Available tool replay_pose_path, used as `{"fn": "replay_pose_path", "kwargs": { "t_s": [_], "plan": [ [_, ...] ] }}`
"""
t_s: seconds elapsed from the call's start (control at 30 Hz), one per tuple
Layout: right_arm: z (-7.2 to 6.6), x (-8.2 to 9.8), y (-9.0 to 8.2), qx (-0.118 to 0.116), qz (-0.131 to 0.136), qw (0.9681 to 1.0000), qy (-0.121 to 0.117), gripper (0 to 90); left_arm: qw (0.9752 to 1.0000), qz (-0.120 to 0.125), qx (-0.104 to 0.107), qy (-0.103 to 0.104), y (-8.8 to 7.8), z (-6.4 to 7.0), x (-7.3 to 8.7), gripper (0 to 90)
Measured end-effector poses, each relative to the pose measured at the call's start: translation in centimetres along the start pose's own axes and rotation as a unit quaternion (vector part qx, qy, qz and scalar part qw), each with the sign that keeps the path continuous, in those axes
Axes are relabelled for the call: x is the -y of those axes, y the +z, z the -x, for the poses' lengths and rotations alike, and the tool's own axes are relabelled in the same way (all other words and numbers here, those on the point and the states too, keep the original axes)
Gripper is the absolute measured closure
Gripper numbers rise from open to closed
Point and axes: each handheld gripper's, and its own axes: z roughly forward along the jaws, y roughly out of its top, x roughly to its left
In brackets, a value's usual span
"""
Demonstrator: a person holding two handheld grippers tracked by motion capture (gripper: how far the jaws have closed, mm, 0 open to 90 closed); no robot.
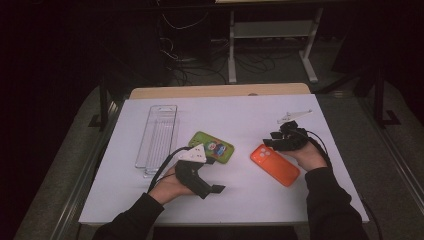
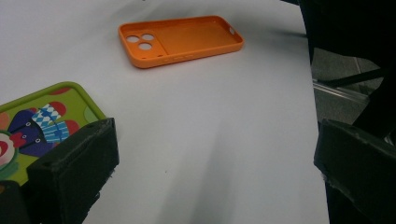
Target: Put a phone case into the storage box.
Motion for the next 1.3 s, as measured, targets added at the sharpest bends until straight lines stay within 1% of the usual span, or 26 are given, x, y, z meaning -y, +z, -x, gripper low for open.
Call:
{"fn": "replay_pose_path", "kwargs": {
  "t_s": [0.07,0.13,0.17,0.2,0.23,0.3,0.37,0.4,0.43,0.47,0.5,0.53,0.57,0.67,0.7,0.8,0.9,0.97,1.03,1.07,1.2,1.23,1.27,1.3],
  "plan": [
    [-0.2,0.0,0.4,-0.007,-0.010,0.9999,-0.002,67.4,1.0000,0.002,0.000,-0.006,0.0,0.0,0.1,0.0],
    [-0.3,0.1,0.8,-0.012,-0.021,0.9997,-0.003,76.2,1.0000,0.002,0.000,-0.007,0.0,0.0,0.1,0.0],
    [-0.4,0.1,0.9,-0.016,-0.023,0.9996,-0.004,79.2,1.0000,0.003,0.000,-0.007,0.0,0.0,0.1,0.0],
    [-0.4,0.2,1.1,-0.021,-0.027,0.9994,-0.011,81.8,1.0000,0.003,0.000,-0.007,0.0,0.0,0.1,0.0],
    [-0.5,0.2,1.3,-0.025,-0.033,0.9991,-0.010,84.4,1.0000,0.005,0.000,-0.007,0.0,0.0,0.1,0.0],
    [-0.7,0.3,1.7,-0.034,-0.040,0.9985,-0.015,87.3,1.0000,0.003,0.001,-0.007,0.0,0.0,0.1,0.0],
    [-0.9,0.4,2.1,-0.040,-0.050,0.9975,-0.027,88.0,1.0000,0.004,0.001,-0.007,0.0,0.0,0.1,0.0],
    [-1.2,0.4,2.3,-0.047,-0.055,0.9970,-0.027,88.1,1.0000,0.004,0.001,-0.007,0.0,0.0,0.1,0.0],
    [-1.3,0.4,2.5,-0.051,-0.059,0.9962,-0.037,88.2,1.0000,0.004,0.002,-0.008,0.0,0.0,0.1,0.0],
    [-1.5,0.4,2.6,-0.053,-0.061,0.9959,-0.039,88.2,0.9999,0.005,0.002,-0.009,0.1,0.0,0.1,0.0],
    [-1.7,0.4,2.8,-0.057,-0.060,0.9955,-0.046,88.2,1.0000,0.004,0.002,-0.008,0.1,0.0,0.1,0.0],
    [-2.0,0.4,3.0,-0.061,-0.066,0.9949,-0.046,88.2,1.0000,0.003,0.002,-0.008,0.1,0.0,0.1,0.0],
    [-2.1,0.4,3.1,-0.061,-0.070,0.9944,-0.052,88.3,1.0000,0.001,0.002,-0.007,0.1,-0.1,0.1,0.0],
    [-2.3,0.5,3.4,-0.067,-0.074,0.9932,-0.060,88.3,1.0000,0.001,0.002,-0.007,0.1,-0.1,0.1,0.0],
    [-2.4,0.5,3.5,-0.068,-0.077,0.9929,-0.059,88.3,1.0000,0.000,0.002,-0.007,0.1,-0.1,0.1,0.0],
    [-2.5,0.5,3.7,-0.070,-0.080,0.9920,-0.068,88.3,1.0000,-0.001,0.002,-0.004,0.1,-0.1,0.1,0.0],
    [-2.8,0.6,4.0,-0.076,-0.084,0.9912,-0.069,88.3,1.0000,0.000,0.002,-0.006,0.1,-0.1,0.1,0.0],
    [-3.0,0.6,4.2,-0.081,-0.089,0.9901,-0.073,88.3,1.0000,0.000,0.002,-0.006,0.1,-0.1,0.1,0.0],
    [-3.2,0.6,4.3,-0.082,-0.088,0.9898,-0.076,88.3,1.0000,-0.001,0.002,-0.006,0.1,-0.1,0.1,0.0],
    [-3.2,0.6,4.4,-0.085,-0.087,0.9893,-0.081,88.3,1.0000,-0.002,0.003,-0.006,0.1,-0.1,0.1,0.0],
    [-3.6,0.6,4.5,-0.099,-0.090,0.9879,-0.079,88.3,1.0000,-0.003,0.004,-0.007,0.1,-0.1,0.1,0.0],
    [-3.6,0.6,4.6,-0.103,-0.089,0.9872,-0.083,88.3,1.0000,-0.002,0.004,-0.008,0.2,-0.1,0.1,0.0],
    [-3.6,0.6,4.6,-0.103,-0.089,0.9872,-0.083,88.3,1.0000,-0.002,0.004,-0.008,0.2,-0.1,0.1,0.0],
    [-3.9,0.6,4.7,-0.114,-0.091,0.9855,-0.086,88.3,1.0000,-0.002,0.004,-0.007,0.1,-0.1,0.1,0.0]
  ]
}}
